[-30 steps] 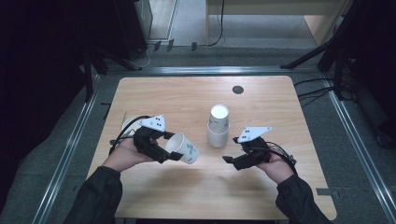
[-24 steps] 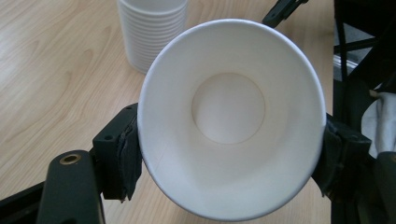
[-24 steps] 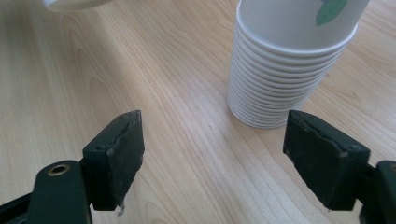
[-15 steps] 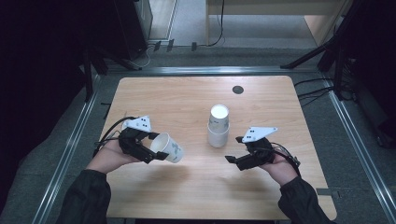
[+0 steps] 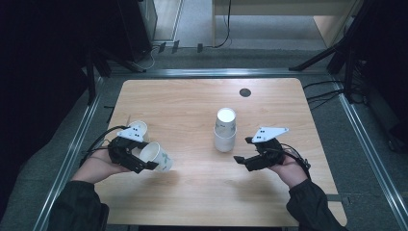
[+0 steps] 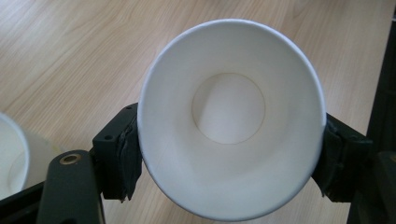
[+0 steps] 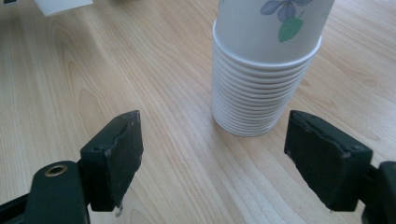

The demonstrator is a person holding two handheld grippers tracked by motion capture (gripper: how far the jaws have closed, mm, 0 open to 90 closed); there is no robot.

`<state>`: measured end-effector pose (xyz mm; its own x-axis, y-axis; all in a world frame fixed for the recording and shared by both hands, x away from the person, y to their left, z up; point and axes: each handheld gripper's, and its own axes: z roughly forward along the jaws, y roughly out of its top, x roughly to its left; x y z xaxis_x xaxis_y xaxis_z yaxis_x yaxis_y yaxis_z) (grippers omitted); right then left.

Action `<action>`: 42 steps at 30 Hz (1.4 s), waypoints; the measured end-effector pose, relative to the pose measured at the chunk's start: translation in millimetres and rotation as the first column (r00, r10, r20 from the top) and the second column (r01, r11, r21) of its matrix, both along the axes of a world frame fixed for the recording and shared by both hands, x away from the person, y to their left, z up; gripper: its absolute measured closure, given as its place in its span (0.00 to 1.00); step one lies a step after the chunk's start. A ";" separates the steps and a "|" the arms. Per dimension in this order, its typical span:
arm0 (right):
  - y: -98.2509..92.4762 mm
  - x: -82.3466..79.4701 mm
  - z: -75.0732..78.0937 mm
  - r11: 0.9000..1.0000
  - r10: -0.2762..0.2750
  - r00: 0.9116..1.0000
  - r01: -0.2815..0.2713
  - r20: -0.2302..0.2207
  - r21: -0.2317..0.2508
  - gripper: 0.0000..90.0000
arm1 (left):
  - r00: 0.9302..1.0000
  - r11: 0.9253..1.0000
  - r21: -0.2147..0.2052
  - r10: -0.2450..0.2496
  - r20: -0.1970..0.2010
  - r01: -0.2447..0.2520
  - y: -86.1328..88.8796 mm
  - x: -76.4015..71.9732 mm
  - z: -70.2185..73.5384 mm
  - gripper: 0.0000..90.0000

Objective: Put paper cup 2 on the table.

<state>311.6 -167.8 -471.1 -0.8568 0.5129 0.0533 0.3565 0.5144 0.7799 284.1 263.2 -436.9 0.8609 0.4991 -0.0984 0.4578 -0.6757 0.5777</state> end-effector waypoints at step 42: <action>2.6 3.8 -4.0 1.000 0.004 1.000 -0.004 0.001 -0.031 0.22 | 0.987 0.925 0.347 0.155 0.029 -0.156 41.1 3.8 -32.9 0.24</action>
<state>315.3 -165.3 -475.1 -0.8590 0.5106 0.0371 0.3537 0.5396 0.7640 287.9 304.4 -469.8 0.7698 0.6293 0.1061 0.5728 -0.7546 0.3200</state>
